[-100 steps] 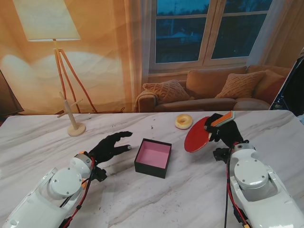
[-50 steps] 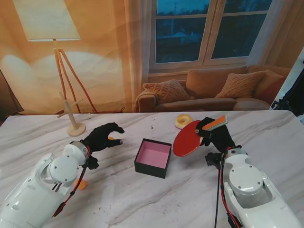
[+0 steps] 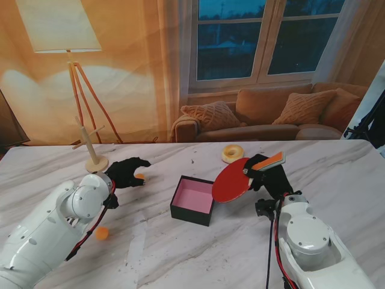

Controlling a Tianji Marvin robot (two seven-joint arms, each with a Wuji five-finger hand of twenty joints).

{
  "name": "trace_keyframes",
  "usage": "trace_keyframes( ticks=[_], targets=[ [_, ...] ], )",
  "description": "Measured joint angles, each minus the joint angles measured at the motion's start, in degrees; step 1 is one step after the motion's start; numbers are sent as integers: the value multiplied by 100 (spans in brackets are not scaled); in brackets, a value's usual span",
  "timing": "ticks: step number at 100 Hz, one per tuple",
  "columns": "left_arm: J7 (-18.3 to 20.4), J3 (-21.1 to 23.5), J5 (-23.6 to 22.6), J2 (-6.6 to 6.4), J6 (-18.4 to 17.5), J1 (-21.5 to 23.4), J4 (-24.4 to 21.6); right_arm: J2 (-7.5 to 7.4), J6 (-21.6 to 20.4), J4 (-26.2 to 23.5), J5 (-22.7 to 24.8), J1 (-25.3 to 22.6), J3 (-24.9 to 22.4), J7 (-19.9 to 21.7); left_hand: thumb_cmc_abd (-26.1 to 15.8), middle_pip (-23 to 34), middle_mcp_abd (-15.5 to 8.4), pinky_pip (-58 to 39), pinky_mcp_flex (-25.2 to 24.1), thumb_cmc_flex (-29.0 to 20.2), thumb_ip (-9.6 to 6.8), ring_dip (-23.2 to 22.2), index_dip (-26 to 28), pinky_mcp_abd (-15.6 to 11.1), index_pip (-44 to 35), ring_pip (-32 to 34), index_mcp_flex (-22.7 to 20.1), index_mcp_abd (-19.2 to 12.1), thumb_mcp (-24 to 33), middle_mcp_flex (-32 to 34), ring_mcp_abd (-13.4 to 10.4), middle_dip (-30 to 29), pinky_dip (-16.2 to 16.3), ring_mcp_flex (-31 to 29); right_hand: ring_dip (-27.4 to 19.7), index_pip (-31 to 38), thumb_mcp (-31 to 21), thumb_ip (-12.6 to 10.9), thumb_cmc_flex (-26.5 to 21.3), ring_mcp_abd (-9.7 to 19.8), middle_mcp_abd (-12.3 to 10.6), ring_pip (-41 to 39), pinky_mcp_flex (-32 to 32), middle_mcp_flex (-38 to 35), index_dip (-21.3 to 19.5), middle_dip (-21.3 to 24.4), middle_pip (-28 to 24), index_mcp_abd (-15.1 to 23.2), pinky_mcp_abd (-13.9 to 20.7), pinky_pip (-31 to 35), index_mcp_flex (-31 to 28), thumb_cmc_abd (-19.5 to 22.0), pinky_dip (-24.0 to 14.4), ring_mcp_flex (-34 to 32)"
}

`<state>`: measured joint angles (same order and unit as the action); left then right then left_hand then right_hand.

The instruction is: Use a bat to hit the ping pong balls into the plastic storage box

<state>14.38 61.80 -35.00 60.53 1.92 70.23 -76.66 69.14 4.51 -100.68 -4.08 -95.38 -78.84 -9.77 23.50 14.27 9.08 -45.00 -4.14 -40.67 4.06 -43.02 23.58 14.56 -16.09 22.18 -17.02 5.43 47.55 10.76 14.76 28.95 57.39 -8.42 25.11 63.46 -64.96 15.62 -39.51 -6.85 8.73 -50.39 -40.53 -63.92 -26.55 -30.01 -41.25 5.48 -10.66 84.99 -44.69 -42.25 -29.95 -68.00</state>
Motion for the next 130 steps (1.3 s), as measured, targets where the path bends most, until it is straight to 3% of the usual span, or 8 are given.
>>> trace_keyframes(
  ticks=[28,52,71,80,95,115,126,130],
  targets=[
    [-528,-633,-57,87,140,-501,788,10,36,-99,-113,-95,3,-4,7,410,66,-2228,14,-3,0,-623,258,-135,-779,1065,-111,0,301,2,122,390,-1,-2,1,1,1,0,0,0,1,-9,22,1,-13,0,-12,-1,0,20,0,24,0,0],
    [-650,-1106,96,188,258,-881,1314,15,36,-119,-134,-125,8,-3,7,402,68,-2155,10,-4,0,-465,306,-112,-1026,1061,-120,-9,293,2,122,392,-521,-3,2,1,2,0,0,0,2,-54,38,2,-14,0,-17,-2,0,31,0,27,0,0],
    [-649,-1373,290,267,345,-1115,1616,16,35,-132,-159,-139,7,-3,7,426,69,-2127,15,-98,0,-454,422,-51,-1256,1137,-182,-72,291,2,145,436,-602,-4,12,2,2,0,0,0,2,-63,44,2,-14,0,-18,-2,0,34,0,28,0,0],
    [-708,-1494,310,298,370,-1190,1726,16,33,-138,-199,-150,5,1,9,719,69,-2333,103,-189,1,-596,512,-46,-1456,1418,-192,-72,291,4,206,586,-602,-10,12,2,2,0,0,0,2,-63,45,2,-15,0,-19,-3,0,35,0,28,0,0],
    [-722,-1616,337,332,386,-1272,1857,16,30,-161,-264,-170,-2,23,11,1156,72,-2583,440,-267,1,-950,616,-40,-1773,2082,-501,-72,299,7,286,785,-587,-247,12,2,2,0,0,0,2,-66,46,2,-15,0,-19,-2,0,35,0,29,0,0],
    [-769,-1747,399,372,386,-1366,2039,7,31,-164,-244,-187,-40,137,15,1709,207,-3003,1311,-464,1,-1386,818,-64,-2279,3039,-697,-57,534,24,398,1141,-187,-942,13,2,2,0,0,0,3,-73,47,2,-15,0,-20,-3,0,39,0,30,0,0],
    [-933,-1790,412,412,386,-1391,2138,4,36,-165,-237,-197,-57,143,113,2101,347,-3222,1786,-790,8,-1580,963,-74,-2665,3481,-943,13,682,570,391,1402,-115,-1415,13,2,2,0,0,0,3,-74,48,2,-15,0,-19,-2,0,40,0,30,0,0],
    [-984,-1791,412,428,386,-1392,2164,3,40,-165,-237,-199,-62,142,340,2278,440,-3284,1916,-978,171,-1637,969,-71,-2878,3507,-1135,14,704,887,391,1520,-115,-1578,13,2,3,0,-1,0,3,-75,48,2,-15,0,-19,-2,0,40,0,30,0,0]
  ],
)
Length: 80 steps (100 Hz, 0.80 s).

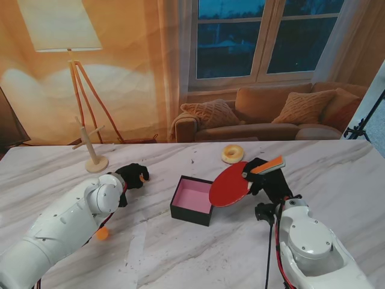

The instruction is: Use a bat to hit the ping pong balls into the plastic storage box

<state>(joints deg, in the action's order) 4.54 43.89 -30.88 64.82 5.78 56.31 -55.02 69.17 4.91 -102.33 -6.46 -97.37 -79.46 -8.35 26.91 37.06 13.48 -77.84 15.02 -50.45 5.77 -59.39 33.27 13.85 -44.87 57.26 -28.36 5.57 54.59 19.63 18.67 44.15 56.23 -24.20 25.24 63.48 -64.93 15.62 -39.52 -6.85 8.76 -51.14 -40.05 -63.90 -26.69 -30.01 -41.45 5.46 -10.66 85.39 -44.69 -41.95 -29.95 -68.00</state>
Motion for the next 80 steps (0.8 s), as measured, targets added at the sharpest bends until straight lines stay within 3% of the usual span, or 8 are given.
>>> trace_keyframes(
  ticks=[7,12,19,29,44,80],
  targets=[
    [-22,6,14,16,3,3,9,0,20,0,-1,0,-5,-7,255,95,122,-113,192,-234,286,-37,-82,11,-370,55,-263,-47,5,435,5,608,0,-191,0,0,0,0,0,0,0,-1,1,0,0,0,0,0,0,0,0,0,0,0],
    [-30,20,36,26,17,9,8,0,44,0,-1,0,-6,-12,442,24,211,-225,381,-250,305,-42,-168,68,-559,59,-412,-4,2,677,50,932,-9,-463,0,0,0,0,0,0,0,-1,5,0,0,0,-1,0,0,0,0,0,0,0],
    [-82,21,36,35,25,13,8,0,89,4,0,8,-6,-14,573,-216,324,-388,659,-305,516,-44,-259,152,-746,64,-639,-4,-6,1021,94,1119,-89,-767,0,0,0,0,0,0,0,-1,27,0,0,0,-1,0,0,0,0,0,0,0],
    [-224,15,-30,46,22,19,24,1,134,28,22,25,-7,-8,885,-450,364,-650,1043,-362,660,33,-359,239,-1017,135,-838,-8,-9,1436,112,1206,-345,-1175,0,0,0,0,0,0,1,-1,43,0,0,0,-1,0,0,1,0,1,0,0],
    [-692,162,-98,115,-67,100,91,1,173,85,72,56,-8,-4,1303,-886,383,-1011,1522,-363,672,207,-670,335,-1418,319,-1233,-75,-10,2116,139,1245,-638,-1611,0,0,0,0,0,0,1,-2,49,0,-1,0,-1,0,0,1,0,1,0,0],
    [-502,564,-490,8,71,454,-605,21,280,269,60,180,42,-85,1541,-1109,581,-1288,1940,-350,733,255,-593,462,-1728,420,-1361,-73,45,2575,158,1081,-864,-2074,0,0,0,0,0,0,1,-3,60,0,-1,0,-2,0,0,1,0,2,0,0]
  ],
)
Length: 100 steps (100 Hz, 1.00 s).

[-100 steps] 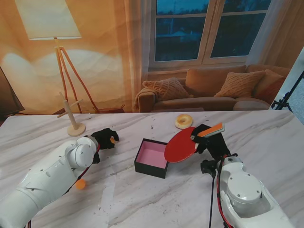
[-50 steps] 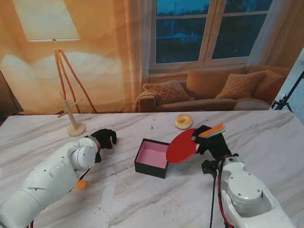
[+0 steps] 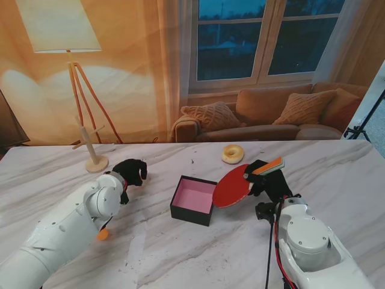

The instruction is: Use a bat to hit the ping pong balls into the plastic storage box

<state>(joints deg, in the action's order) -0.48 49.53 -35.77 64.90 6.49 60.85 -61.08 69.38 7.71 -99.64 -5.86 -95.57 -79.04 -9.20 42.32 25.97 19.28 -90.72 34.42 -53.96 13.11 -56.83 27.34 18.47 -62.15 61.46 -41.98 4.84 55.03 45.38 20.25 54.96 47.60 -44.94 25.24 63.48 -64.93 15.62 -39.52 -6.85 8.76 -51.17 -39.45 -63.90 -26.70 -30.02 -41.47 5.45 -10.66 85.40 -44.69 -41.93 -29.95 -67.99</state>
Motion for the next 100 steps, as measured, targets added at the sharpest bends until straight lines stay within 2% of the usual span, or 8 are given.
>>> trace_keyframes(
  ticks=[42,44,58,68,100],
  targets=[
    [51,73,154,-22,134,46,-88,14,99,-7,-3,10,11,-56,0,7,10,-55,5,1,3,0,96,2,-55,44,0,1,4,0,0,0,-70,0,0,1,0,0,0,0,0,-12,4,0,0,-1,-12,0,0,1,0,2,0,0],
    [51,73,160,-21,139,47,-90,15,105,-7,-8,13,14,-58,0,9,10,-55,5,1,62,-1,97,2,-55,44,0,1,11,0,0,0,-71,0,0,1,0,0,0,0,0,-20,5,0,0,-1,-19,0,0,1,0,2,0,0],
    [42,85,194,-12,221,77,-142,17,112,-4,-23,24,23,-56,0,11,12,-58,6,2,90,-4,100,2,-55,45,0,1,41,0,0,0,-121,-1,0,2,0,0,0,0,0,-54,12,1,0,-1,-33,0,0,15,0,6,0,0],
    [62,200,210,-6,251,167,-300,17,102,13,-22,35,23,-47,0,11,14,-59,6,2,91,-36,101,3,-55,45,0,3,42,0,0,0,-124,-1,0,3,9,0,0,0,0,-55,14,1,0,-3,-38,0,0,18,0,15,0,0],
    [462,546,110,-91,202,363,-1080,29,115,48,-19,68,31,-79,0,11,15,-59,6,2,91,-59,138,4,-55,46,0,5,42,0,0,0,-128,-1,0,4,12,-3,0,0,0,-63,16,1,0,-4,-43,0,0,28,0,17,0,1]
  ],
)
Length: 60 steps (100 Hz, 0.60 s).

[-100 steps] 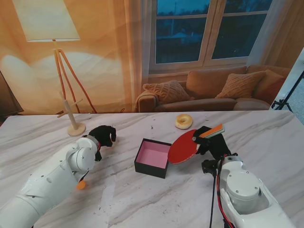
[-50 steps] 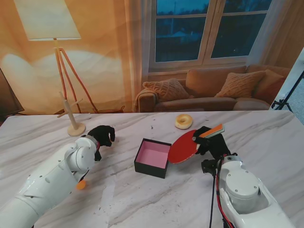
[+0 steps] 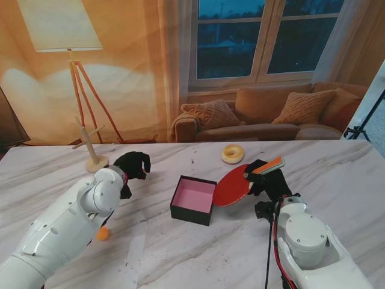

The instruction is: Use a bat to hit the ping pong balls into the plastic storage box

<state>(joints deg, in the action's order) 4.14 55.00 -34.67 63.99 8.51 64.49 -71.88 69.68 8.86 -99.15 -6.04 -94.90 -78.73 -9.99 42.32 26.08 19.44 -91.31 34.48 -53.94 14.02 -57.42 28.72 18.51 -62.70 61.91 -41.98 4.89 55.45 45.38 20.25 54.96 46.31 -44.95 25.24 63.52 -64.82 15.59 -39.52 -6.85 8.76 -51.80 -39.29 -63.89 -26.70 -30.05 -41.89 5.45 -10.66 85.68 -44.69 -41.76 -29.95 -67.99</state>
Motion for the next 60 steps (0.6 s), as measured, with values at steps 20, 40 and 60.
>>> trace_keyframes(
  ticks=[20,40,60],
  targets=[
    [260,161,-168,-89,-96,82,-552,13,58,15,0,29,0,-28,0,0,1,0,0,0,0,-9,9,0,0,0,0,0,0,0,0,0,-4,0,0,1,12,-1,0,0,0,-3,19,0,0,-1,-2,0,0,12,0,3,0,0],
    [401,241,183,-96,-53,96,-969,21,123,16,0,40,-3,-54,0,0,1,0,0,0,0,-9,46,1,0,0,0,0,0,0,0,0,-6,0,47,3,49,-6,-1,1,-5,-53,38,0,0,-3,-30,0,0,26,0,51,0,4],
    [510,142,319,-93,17,-31,-1227,28,205,-17,-1,36,-3,-82,0,0,1,0,0,0,0,-10,89,1,0,0,0,0,0,0,0,0,-7,0,47,3,49,-6,-3,2,-5,-64,45,1,0,-5,-45,0,0,31,0,52,0,4]
  ],
)
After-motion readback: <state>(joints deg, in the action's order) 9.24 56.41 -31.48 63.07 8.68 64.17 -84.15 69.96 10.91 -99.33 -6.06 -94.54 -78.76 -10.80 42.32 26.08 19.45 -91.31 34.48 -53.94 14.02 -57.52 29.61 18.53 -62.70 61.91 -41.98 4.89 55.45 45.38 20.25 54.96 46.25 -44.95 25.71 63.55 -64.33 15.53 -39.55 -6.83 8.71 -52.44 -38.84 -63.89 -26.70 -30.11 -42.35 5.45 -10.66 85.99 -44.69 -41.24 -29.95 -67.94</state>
